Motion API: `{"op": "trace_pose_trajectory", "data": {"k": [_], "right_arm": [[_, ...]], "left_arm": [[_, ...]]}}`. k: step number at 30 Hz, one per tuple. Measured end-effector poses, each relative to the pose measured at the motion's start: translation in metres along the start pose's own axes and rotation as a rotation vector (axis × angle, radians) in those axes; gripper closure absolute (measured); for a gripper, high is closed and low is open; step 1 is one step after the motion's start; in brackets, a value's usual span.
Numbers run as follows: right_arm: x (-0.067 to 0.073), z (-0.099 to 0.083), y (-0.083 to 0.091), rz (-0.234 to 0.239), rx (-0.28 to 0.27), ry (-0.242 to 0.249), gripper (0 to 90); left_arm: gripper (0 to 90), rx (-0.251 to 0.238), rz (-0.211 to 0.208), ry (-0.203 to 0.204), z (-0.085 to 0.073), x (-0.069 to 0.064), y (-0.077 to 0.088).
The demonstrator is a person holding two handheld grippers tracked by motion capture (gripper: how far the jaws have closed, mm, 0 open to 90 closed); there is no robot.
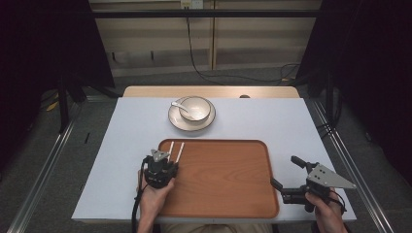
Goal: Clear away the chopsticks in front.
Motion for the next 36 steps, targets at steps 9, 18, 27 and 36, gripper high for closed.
{"op": "trace_pose_trajectory", "data": {"k": [9, 18, 27, 36], "right_arm": [[0.0, 0.0, 0.0, -0.002, 0.0, -0.003, 0.6], [0.0, 0.0, -0.001, -0.001, -0.002, -0.003, 0.6], [0.0, 0.0, -0.001, -0.005, -0.001, -0.006, 0.6], [0.0, 0.002, -0.001, -0.013, -0.012, -0.015, 0.6]], "left_arm": [[67.7, 0.006, -0.019, -0.034, 0.002, -0.003, 0.0], [62.0, -0.077, -0.106, -0.056, 0.025, -0.006, -0.004], [90.0, 0.026, -0.136, -0.119, 0.028, -0.01, -0.03], [90.0, 0.054, -0.073, -0.14, 0.03, -0.001, -0.038]]}}
Point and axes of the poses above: each handheld gripper's, and its own axes: y roughly backward along the jaws, z roughly out of its top, x roughly to its left, the point moved 9 cm from there along -y, roughly forward along the jaws, and after that the axes turned 5 degrees about -x, right-handed, at the moved point
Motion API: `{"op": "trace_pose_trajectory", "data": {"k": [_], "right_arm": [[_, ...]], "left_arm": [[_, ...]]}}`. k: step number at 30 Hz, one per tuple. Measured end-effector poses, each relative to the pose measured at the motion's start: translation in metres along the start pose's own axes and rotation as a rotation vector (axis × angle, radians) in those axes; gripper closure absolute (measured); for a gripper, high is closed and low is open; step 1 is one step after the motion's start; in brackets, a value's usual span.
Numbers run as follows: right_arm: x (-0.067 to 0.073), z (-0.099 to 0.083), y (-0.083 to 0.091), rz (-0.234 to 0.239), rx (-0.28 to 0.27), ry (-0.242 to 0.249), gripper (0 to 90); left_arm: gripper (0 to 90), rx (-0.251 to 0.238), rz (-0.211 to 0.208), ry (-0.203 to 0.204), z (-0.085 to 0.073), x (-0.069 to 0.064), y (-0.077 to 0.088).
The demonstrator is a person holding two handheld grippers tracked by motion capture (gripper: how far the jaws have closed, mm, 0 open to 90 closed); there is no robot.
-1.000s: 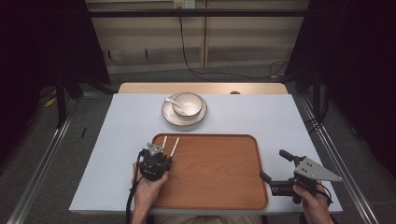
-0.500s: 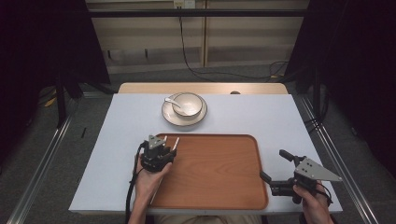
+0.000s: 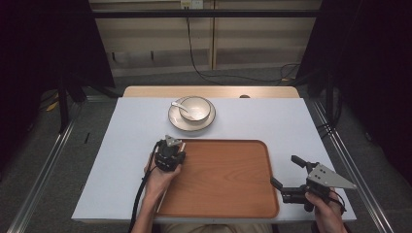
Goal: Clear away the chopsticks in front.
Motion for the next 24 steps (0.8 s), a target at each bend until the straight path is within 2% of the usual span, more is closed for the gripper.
{"op": "trace_pose_trajectory", "data": {"k": [2, 4, 7, 8, 11, 12, 13, 15, 17, 24], "right_arm": [[0.001, 0.0, 0.0, 0.004, 0.0, 0.002, 0.6], [0.0, 0.0, 0.0, 0.003, -0.001, 0.008, 0.7], [0.0, 0.0, 0.0, -0.002, -0.001, 0.001, 0.7], [0.001, 0.0, 0.0, 0.004, 0.0, 0.004, 0.6], [0.0, 0.0, 0.0, 0.004, 0.001, 0.011, 0.6], [0.0, 0.0, 0.0, 0.004, 0.001, 0.011, 0.6], [0.0, 0.0, 0.0, 0.003, 0.0, 0.011, 0.6], [0.0, 0.0, 0.0, 0.006, -0.001, 0.008, 0.6], [0.0, 0.0, 0.001, 0.004, 0.0, 0.012, 0.7], [0.0, 0.0, 0.0, 0.006, -0.003, 0.013, 0.6]], "left_arm": [[90.0, -0.008, 0.006, 0.014, 0.0, 0.004, 0.0], [90.0, -0.004, 0.0, 0.008, -0.001, 0.007, 0.001], [90.0, 0.0, 0.039, 0.02, -0.001, 0.012, 0.002], [90.0, -0.006, 0.031, 0.022, -0.001, 0.012, 0.002], [90.0, 0.002, 0.056, 0.008, -0.002, 0.016, 0.003], [90.0, -0.001, 0.062, 0.016, -0.002, 0.017, 0.003], [90.0, 0.0, 0.053, 0.023, -0.002, 0.017, 0.003], [90.0, -0.004, 0.069, 0.036, -0.002, 0.021, 0.003], [90.0, -0.009, 0.068, 0.05, -0.001, 0.022, 0.003], [90.0, -0.006, 0.057, 0.057, -0.001, 0.023, 0.002]]}}
Point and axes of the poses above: each handheld gripper's, and its own axes: y roughly backward along the jaws, z roughly out of its top, x roughly to its left, the point moved 9 cm from there along -y, roughly forward along the jaws, and after that the axes turned 5 degrees about -x, right-handed, at the moved point
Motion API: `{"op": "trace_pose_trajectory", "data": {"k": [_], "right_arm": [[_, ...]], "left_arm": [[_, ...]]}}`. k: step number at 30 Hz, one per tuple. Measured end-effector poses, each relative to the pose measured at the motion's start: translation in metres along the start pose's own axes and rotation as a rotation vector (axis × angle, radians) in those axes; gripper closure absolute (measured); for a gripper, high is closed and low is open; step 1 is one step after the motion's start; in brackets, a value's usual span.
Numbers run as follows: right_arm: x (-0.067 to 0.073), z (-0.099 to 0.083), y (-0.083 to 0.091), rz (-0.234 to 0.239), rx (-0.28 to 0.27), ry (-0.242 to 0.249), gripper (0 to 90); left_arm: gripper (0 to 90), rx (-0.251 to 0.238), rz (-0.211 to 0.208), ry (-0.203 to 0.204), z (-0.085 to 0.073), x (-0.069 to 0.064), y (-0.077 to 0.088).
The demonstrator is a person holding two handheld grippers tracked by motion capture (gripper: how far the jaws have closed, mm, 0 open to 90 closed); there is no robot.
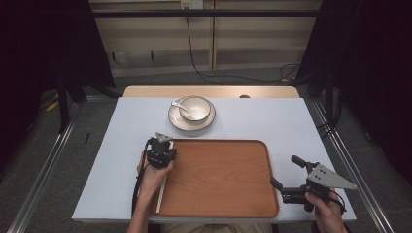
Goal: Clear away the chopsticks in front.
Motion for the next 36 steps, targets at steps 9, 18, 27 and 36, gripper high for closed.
{"op": "trace_pose_trajectory", "data": {"k": [9, 18, 27, 36], "right_arm": [[-0.002, 0.0, 0.0, -0.008, 0.0, -0.017, 0.6], [-0.003, 0.002, -0.001, -0.007, -0.01, -0.031, 0.6], [-0.004, 0.002, 0.0, -0.015, -0.012, -0.03, 0.6], [-0.002, 0.002, 0.001, -0.006, -0.015, -0.027, 0.6]], "left_arm": [[90.0, -0.022, -0.044, 0.071, 0.003, 0.004, 0.001], [70.7, -0.191, -0.04, 0.038, 0.025, 0.008, 0.013], [16.5, -0.226, -0.092, 0.053, 0.043, 0.013, 0.007], [4.5, -0.251, -0.093, 0.007, 0.063, 0.02, 0.006]]}}
Point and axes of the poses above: each handheld gripper's, and its own axes: y roughly backward along the jaws, z roughly out of its top, x roughly to its left, the point moved 9 cm from there along -y, roughly forward along the jaws, and after that the axes turned 5 degrees about -x, right-handed, at the moved point
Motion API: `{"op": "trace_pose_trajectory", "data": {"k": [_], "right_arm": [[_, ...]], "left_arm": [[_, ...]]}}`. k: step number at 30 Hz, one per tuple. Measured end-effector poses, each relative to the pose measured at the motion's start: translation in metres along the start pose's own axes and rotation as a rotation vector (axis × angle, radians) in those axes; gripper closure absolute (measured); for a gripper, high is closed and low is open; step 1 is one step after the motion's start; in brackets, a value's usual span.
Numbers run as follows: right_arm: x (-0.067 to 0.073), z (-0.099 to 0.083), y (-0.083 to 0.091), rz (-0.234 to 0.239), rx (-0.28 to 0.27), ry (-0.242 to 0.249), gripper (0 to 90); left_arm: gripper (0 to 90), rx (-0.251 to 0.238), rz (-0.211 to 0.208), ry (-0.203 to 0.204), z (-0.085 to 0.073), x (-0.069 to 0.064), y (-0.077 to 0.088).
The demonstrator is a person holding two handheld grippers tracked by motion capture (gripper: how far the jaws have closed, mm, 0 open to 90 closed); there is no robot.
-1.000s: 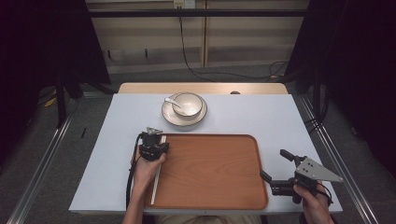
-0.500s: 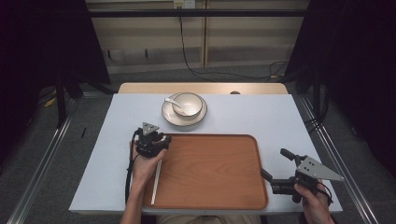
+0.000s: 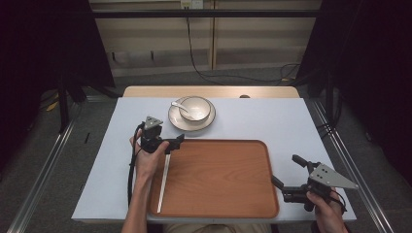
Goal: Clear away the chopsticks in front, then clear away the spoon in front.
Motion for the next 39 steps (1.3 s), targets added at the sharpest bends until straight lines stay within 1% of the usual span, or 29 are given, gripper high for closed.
{"op": "trace_pose_trajectory", "data": {"k": [2, 3, 5, 6, 7, 9, 10, 11, 13, 14, 15, 16, 18, 19, 20, 21, 22, 24, 26, 29, 30, 31, 32, 33, 34, 35, 36, 37, 39], "right_arm": [[0.0, 0.0, 0.0, -0.005, 0.001, -0.003, 0.7], [0.0, 0.0, 0.0, -0.006, 0.0, 0.001, 0.6], [0.0, 0.0, -0.001, -0.003, -0.001, -0.001, 0.7], [0.0, 0.0, -0.001, -0.003, -0.001, -0.001, 0.6], [0.001, 0.0, -0.001, -0.001, 0.002, -0.005, 0.6], [0.0, 0.0, -0.002, -0.004, 0.0, -0.003, 0.6], [0.0, 0.0, -0.002, -0.004, 0.0, -0.003, 0.6], [0.0, 0.0, -0.002, -0.006, 0.003, -0.003, 0.6], [0.0, -0.001, -0.002, -0.005, 0.007, -0.007, 0.6], [0.0, -0.001, -0.002, -0.005, 0.007, -0.004, 0.6], [-0.001, -0.001, -0.002, -0.006, 0.007, -0.002, 0.6], [0.0, -0.001, -0.002, -0.005, 0.006, -0.003, 0.6], [-0.001, -0.001, -0.002, -0.005, 0.006, -0.001, 0.6], [-0.001, -0.001, -0.003, -0.007, 0.008, -0.002, 0.6], [-0.001, -0.002, -0.003, -0.008, 0.01, -0.004, 0.7], [-0.001, -0.002, -0.003, -0.008, 0.009, -0.005, 0.7], [-0.002, -0.002, -0.003, -0.009, 0.01, -0.005, 0.7], [-0.002, -0.003, -0.003, -0.008, 0.013, -0.007, 0.6], [-0.002, -0.003, -0.003, -0.005, 0.013, -0.009, 0.6], [-0.001, -0.003, -0.003, -0.007, 0.014, -0.011, 0.6], [-0.001, -0.003, -0.003, -0.006, 0.016, -0.008, 0.7], [-0.001, -0.003, -0.004, -0.008, 0.014, -0.009, 0.6], [-0.001, -0.003, -0.003, -0.006, 0.016, -0.006, 0.7], [-0.001, -0.004, -0.003, -0.003, 0.018, -0.006, 0.6], [-0.001, -0.004, -0.003, -0.007, 0.017, -0.006, 0.7], [0.0, -0.003, -0.003, -0.003, 0.017, -0.005, 0.6], [0.0, -0.003, -0.003, 0.005, 0.015, -0.003, 0.6], [0.0, -0.003, -0.002, 0.003, 0.014, -0.005, 0.6], [0.001, -0.003, -0.002, 0.003, 0.014, -0.008, 0.6]], "left_arm": [[3.9, -0.012, 0.001, -0.006, 0.005, 0.001, -0.003], [4.0, -0.004, 0.001, -0.013, 0.007, 0.002, -0.004], [3.9, -0.013, -0.011, -0.026, 0.012, 0.004, -0.007], [3.6, -0.031, -0.002, -0.026, 0.015, 0.006, -0.009], [4.2, -0.033, -0.003, -0.031, 0.017, 0.008, -0.011], [3.0, -0.029, -0.014, -0.018, 0.021, 0.012, -0.016], [4.2, -0.048, -0.009, -0.023, 0.024, 0.014, -0.017], [5.3, -0.055, 0.0, -0.021, 0.027, 0.016, -0.019], [3.7, -0.043, 0.008, -0.014, 0.03, 0.021, -0.024], [4.4, -0.06, 0.013, -0.024, 0.034, 0.023, -0.027], [4.9, -0.064, 0.033, -0.036, 0.036, 0.025, -0.029], [4.7, -0.051, 0.042, -0.032, 0.038, 0.027, -0.032], [4.8, -0.063, 0.004, -0.017, 0.043, 0.028, -0.036], [5.4, -0.059, 0.0, -0.013, 0.044, 0.03, -0.038], [5.6, -0.052, 0.01, -0.019, 0.046, 0.033, -0.04], [5.2, -0.057, 0.02, -0.016, 0.048, 0.036, -0.042], [5.3, -0.047, 0.023, -0.02, 0.048, 0.038, -0.044], [4.8, -0.057, 0.024, -0.012, 0.052, 0.042, -0.048], [5.0, -0.054, 0.038, -0.011, 0.055, 0.047, -0.052], [5.8, -0.043, 0.022, 0.0, 0.057, 0.05, -0.059], [6.4, -0.032, 0.029, 0.0, 0.057, 0.051, -0.061], [6.4, -0.021, 0.031, -0.019, 0.057, 0.052, -0.062], [6.9, -0.01, 0.027, -0.025, 0.057, 0.052, -0.064], [7.0, -0.004, 0.027, -0.013, 0.058, 0.052, -0.066], [7.9, -0.013, 0.003, 0.011, 0.06, 0.051, -0.068], [8.2, 0.001, -0.01, 0.004, 0.06, 0.05, -0.069], [7.2, 0.006, -0.013, 0.002, 0.062, 0.049, -0.072], [7.7, 0.007, -0.028, 0.001, 0.062, 0.048, -0.073], [7.5, 0.027, -0.036, -0.02, 0.063, 0.049, -0.078]]}}
Point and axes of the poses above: each handheld gripper's, and its own axes: y roughly backward along the jaws, z roughly out of its top, x roughly to its left, the point moved 9 cm from there along -y, roughly forward along the jaws, and after that the axes turned 5 degrees about -x, right-handed, at the moved point
